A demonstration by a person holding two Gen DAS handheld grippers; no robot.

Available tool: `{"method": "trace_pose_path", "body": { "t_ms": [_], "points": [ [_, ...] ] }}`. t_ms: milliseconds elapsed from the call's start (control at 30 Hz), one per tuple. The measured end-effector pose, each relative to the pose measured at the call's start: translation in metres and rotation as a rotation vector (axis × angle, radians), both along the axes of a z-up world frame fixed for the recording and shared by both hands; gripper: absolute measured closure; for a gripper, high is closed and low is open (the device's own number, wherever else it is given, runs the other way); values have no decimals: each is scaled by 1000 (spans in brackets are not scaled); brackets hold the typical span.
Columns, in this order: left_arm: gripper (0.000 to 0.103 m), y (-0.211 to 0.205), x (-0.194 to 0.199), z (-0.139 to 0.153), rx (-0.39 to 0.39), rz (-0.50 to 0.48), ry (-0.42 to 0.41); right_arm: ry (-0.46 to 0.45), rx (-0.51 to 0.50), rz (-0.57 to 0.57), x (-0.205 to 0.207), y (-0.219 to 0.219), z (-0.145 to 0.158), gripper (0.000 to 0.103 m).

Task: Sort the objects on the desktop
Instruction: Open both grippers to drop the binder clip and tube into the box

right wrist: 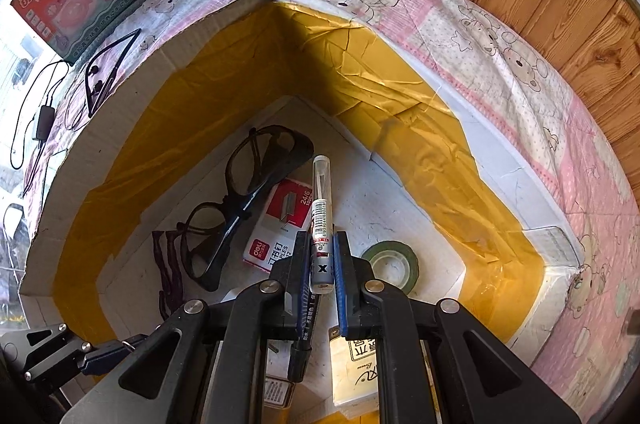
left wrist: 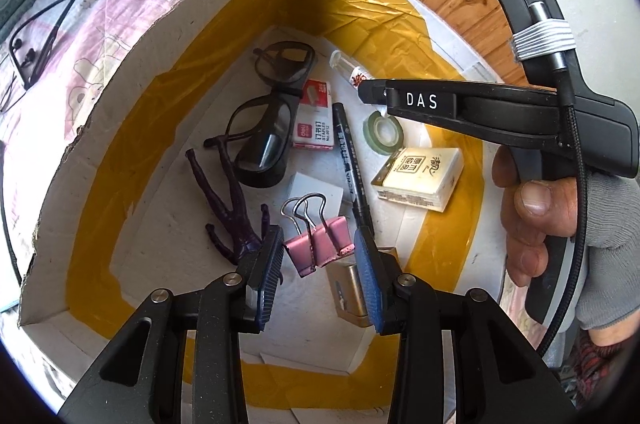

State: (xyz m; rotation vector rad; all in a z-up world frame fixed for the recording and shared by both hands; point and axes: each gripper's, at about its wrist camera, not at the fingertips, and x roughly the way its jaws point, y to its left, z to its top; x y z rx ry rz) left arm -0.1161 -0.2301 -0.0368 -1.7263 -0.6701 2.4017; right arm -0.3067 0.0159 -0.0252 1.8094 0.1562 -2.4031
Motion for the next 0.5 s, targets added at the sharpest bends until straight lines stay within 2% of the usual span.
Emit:
{"method": "trace_pose_path", "body": {
  "t_ms": [200,500],
  "points": [
    [60,-2,-2,-1,17,10,-8,-6,7,-22,-4,0,1,89],
    [58,-2,-1,5,-12,7,5,-13,15,-17,6,-1,8,87]
  ]
}}
